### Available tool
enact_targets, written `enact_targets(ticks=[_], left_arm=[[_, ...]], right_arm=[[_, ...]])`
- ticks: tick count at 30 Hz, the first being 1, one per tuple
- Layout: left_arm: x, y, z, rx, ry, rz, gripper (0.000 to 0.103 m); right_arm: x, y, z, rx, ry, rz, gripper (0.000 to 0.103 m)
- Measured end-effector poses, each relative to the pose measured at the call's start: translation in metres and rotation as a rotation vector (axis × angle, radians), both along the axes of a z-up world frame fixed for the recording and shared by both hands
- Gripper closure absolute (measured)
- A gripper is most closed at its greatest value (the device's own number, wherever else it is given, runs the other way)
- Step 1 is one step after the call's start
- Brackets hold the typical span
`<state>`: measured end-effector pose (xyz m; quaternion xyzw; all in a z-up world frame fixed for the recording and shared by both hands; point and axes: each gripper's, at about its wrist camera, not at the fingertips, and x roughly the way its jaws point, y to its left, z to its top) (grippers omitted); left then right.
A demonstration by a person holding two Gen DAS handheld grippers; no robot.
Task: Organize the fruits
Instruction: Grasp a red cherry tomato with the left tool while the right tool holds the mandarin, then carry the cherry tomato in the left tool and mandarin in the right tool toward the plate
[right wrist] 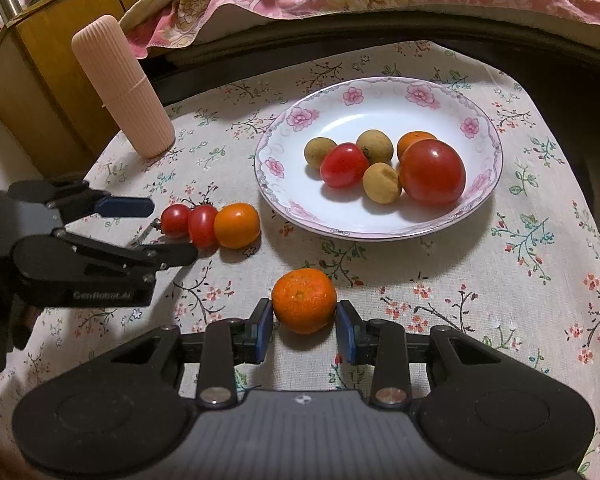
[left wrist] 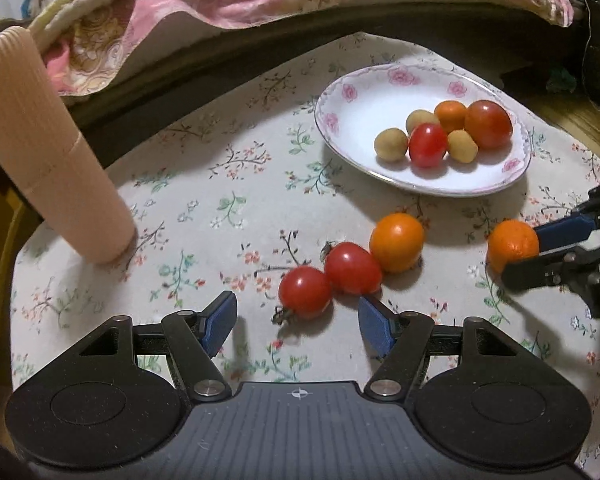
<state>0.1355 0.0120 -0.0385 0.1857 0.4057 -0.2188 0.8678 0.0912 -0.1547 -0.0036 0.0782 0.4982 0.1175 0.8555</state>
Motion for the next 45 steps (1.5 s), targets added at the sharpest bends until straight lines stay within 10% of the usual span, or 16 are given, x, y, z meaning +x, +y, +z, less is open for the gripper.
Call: enact_targets(ticks=[20, 45], left_arm=[[-0.011, -0.009, 0.0, -0.05, 0.055, 0.048, 0.068], [-0.026, -0.007, 0.0, -0.076, 0.109, 0.06, 0.053]], right_arm=[[0.001, 0.001, 0.0, -0.013, -0.002, 0.007, 0.066], [-0.003, 0.008, 0.003, -0.047, 0.0, 0.06, 0.066]])
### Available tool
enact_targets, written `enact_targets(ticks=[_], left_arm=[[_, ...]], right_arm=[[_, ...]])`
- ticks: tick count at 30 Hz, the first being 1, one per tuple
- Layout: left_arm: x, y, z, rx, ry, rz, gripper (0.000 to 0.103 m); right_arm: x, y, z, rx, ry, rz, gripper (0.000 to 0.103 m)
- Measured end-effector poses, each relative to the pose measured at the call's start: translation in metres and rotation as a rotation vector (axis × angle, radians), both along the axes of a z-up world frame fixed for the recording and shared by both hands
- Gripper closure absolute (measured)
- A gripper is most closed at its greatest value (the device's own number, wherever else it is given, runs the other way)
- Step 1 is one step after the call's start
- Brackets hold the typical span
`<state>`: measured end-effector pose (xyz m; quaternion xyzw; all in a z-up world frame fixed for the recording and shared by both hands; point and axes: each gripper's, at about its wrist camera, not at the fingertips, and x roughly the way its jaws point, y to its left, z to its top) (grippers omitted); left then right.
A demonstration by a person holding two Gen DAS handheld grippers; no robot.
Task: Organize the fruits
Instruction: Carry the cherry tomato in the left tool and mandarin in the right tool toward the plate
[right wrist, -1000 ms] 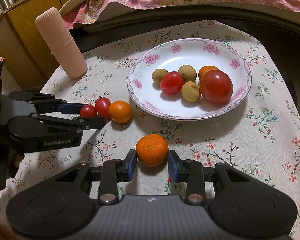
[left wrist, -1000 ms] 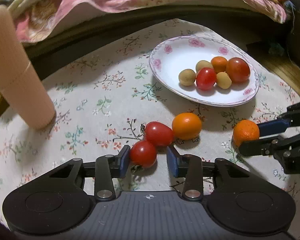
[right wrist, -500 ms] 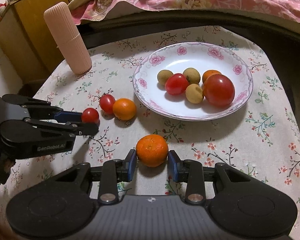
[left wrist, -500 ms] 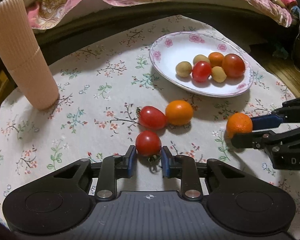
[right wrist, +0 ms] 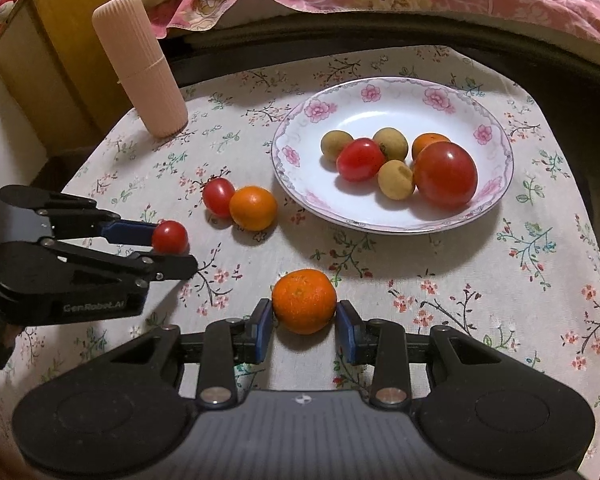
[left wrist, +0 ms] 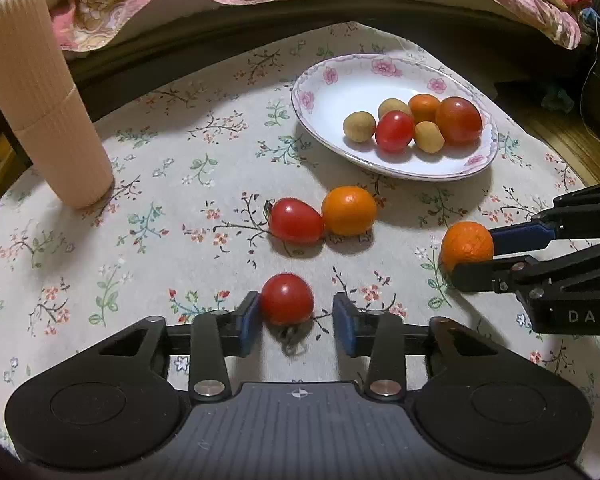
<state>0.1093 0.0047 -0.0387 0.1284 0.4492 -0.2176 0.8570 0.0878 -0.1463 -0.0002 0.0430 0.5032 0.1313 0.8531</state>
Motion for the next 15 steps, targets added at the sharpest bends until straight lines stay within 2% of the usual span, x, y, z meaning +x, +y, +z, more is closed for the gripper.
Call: enact_targets(ticks=[8, 15], left_arm=[[0.0037, -0.0008, -0.0016, 0.002, -0.006, 0.014, 0.046], [0.0002, -0.0029, -0.001, 0.016, -0.012, 0.021, 0.047]], right_arm=[[0.0027, -0.0003, -0.0017, 0.005, 0.004, -0.009, 0.065], [0.0028, 0.0005, -0.0018, 0.001, 0.001, -0.009, 0.065]])
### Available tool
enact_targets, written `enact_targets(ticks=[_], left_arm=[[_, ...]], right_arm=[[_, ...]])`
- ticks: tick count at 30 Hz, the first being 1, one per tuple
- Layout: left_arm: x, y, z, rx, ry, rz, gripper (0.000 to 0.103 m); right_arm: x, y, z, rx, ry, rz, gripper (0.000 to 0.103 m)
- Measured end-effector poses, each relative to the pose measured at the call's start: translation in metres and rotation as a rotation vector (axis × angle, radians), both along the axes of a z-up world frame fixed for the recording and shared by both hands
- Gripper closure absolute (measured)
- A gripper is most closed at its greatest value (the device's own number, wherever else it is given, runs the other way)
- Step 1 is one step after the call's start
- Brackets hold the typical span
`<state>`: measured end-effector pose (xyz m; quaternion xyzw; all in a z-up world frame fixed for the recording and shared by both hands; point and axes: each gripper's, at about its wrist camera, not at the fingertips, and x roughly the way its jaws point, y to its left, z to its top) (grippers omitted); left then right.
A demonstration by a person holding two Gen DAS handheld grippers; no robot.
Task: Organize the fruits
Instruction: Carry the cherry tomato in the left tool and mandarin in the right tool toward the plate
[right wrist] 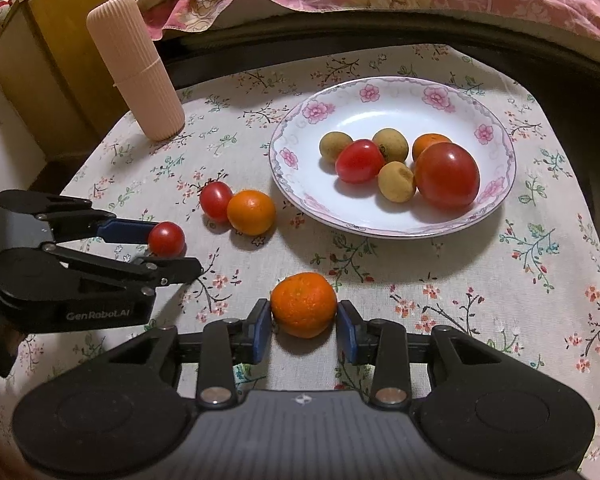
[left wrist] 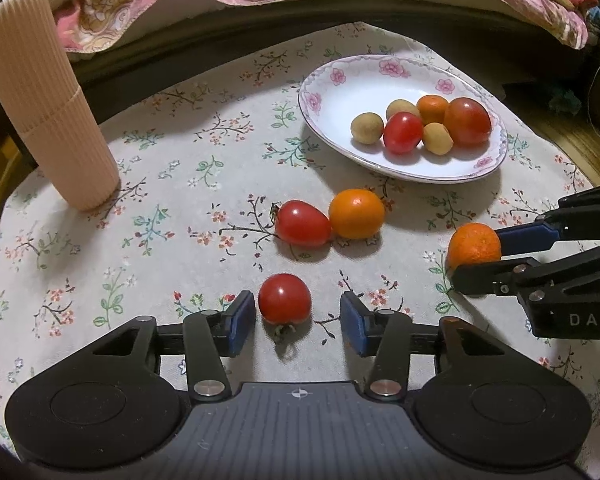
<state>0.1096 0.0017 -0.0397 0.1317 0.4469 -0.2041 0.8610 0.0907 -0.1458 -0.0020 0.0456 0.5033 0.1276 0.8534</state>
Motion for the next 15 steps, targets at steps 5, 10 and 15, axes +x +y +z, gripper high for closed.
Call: enact_targets(ticks=[5, 10, 15], left_arm=[[0.0007, -0.0001, 0.0003, -0.011, 0.003, 0.004, 0.055], [0.0002, -0.0007, 0.0024, -0.017, 0.005, 0.001, 0.067], [-0.0016, -0.0046, 0.0047, -0.027, 0.014, -0.02, 0.067]], right_arm=[[-0.0001, -0.0005, 0.0, 0.006, -0.004, -0.008, 0.065], [-0.0001, 0.0018, 0.0007, -0.003, -0.004, -0.011, 0.066], [0.0003, 0.0, 0.0016, 0.007, -0.002, -0.012, 0.066]])
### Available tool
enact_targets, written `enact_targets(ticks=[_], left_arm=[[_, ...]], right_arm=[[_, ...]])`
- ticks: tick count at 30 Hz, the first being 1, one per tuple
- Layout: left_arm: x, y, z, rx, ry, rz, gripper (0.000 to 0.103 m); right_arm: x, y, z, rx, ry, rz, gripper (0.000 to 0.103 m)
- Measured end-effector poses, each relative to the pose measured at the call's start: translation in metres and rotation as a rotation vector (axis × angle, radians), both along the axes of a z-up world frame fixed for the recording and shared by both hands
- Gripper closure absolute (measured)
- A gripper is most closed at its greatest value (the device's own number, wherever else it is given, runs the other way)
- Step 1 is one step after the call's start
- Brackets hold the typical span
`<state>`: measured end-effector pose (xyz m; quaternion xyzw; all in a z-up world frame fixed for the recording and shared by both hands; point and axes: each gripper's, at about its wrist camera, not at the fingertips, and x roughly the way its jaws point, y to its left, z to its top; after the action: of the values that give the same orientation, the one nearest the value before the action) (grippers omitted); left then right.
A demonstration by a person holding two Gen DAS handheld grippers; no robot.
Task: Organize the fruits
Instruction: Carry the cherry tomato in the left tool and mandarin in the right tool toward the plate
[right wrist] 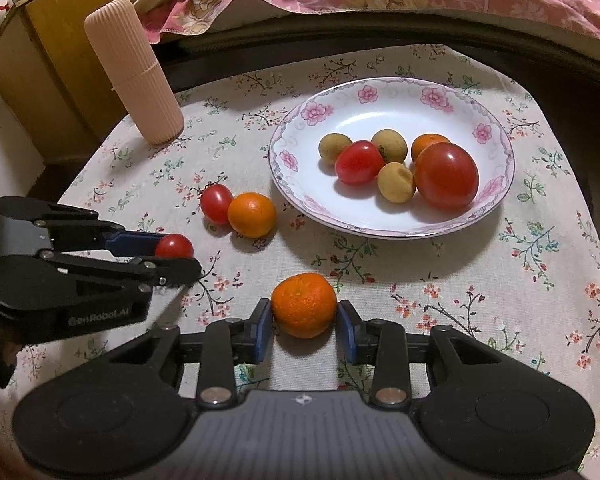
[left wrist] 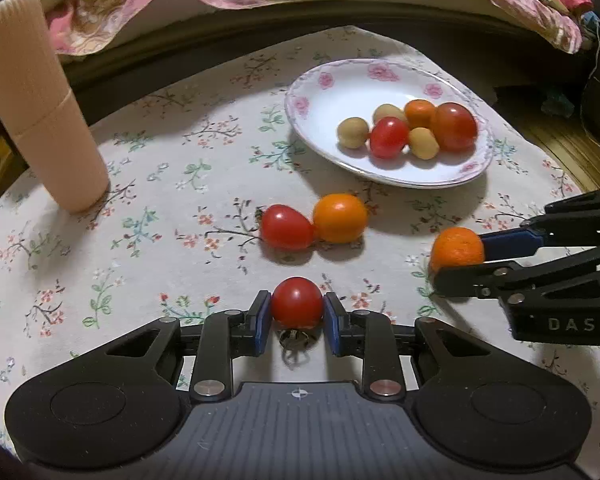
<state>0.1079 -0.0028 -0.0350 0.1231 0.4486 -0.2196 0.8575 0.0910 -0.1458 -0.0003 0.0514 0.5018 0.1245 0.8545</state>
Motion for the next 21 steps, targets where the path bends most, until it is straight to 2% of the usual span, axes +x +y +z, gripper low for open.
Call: enact_targets(ticks=[21], left_arm=[[-0.004, -0.016, 0.023, -0.081, -0.033, -0.038, 0.067]], right_arm=[[-0.002, -0.002, 0.018, 0.044, -0.047, -0.018, 0.066]])
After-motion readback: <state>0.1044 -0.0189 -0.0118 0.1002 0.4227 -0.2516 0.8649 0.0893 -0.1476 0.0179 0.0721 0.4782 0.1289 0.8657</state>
